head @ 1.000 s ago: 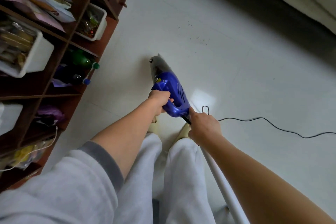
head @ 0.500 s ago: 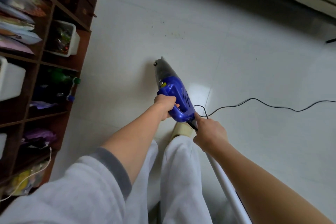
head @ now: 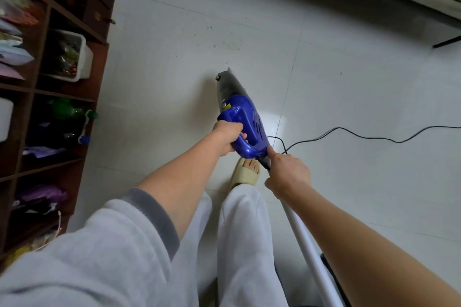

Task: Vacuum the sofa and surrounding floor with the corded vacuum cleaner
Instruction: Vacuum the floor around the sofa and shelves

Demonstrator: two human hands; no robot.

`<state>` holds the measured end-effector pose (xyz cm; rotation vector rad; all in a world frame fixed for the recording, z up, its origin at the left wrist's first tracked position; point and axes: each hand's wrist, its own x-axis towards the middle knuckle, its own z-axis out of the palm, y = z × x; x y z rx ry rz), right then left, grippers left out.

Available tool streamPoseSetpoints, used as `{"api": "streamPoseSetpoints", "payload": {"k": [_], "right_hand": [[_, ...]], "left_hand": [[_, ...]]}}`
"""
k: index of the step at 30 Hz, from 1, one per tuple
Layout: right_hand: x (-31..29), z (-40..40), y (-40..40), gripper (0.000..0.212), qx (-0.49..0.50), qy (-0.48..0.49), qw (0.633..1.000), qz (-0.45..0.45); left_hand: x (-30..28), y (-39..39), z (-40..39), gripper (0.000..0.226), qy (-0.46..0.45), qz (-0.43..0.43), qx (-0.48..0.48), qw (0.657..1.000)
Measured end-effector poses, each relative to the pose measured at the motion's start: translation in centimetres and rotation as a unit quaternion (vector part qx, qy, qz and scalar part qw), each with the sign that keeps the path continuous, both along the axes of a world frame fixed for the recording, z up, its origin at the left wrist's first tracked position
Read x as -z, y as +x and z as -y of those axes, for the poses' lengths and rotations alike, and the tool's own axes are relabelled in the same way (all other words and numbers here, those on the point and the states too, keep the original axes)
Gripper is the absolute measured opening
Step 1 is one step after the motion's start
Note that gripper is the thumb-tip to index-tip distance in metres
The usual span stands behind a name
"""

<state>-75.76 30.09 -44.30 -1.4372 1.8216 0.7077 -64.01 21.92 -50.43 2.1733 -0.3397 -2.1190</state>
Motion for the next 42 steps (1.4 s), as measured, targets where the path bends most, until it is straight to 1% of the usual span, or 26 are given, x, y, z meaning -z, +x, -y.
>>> {"api": "streamPoseSetpoints", "payload": {"k": [7, 12, 18, 21, 28, 33, 38, 42], "right_hand": [[0.2, 0.4, 3.3, 0.052, -0.007, 0.004, 1.0, 0.028], [0.3, 1.0, 5.9, 0.053, -0.016, 0.015, 0.999, 0.041], [0.5, 2.1, 8.9, 0.049, -0.063, 0.013, 0.997, 0.047], [0.5, 2.6, 10.2, 0.047, -0.069, 0.008, 0.996, 0.059], [1.0, 3.2, 13.0, 0.05, -0.082, 0.006, 0.995, 0.063], [1.4, 4.6, 14.2, 0.049, -0.136, -0.006, 0.989, 0.057], [2.2, 6.5, 17.1, 0.052, -0.169, -0.008, 0.983, 0.066], [3.2, 7.6, 19.3, 0.054, -0.166, -0.018, 0.984, 0.062]], "left_hand": [[0.2, 3.7, 0.2, 0.03, -0.002, 0.017, -0.012, 1.0], [0.2, 6.7, 0.4, 0.028, 0.0, 0.03, -0.027, 0.999], [0.2, 10.2, 0.5, 0.032, -0.001, 0.034, -0.086, 0.996], [0.3, 11.7, 0.6, 0.032, -0.003, 0.038, -0.106, 0.994], [0.6, 14.6, 0.8, 0.029, -0.004, 0.041, -0.127, 0.991], [0.7, 16.5, 0.9, 0.033, -0.007, 0.035, -0.175, 0.984], [1.6, 19.3, 1.7, 0.035, -0.026, 0.053, -0.222, 0.973], [2.1, 21.3, 3.1, 0.028, -0.044, 0.064, -0.226, 0.971]]}}
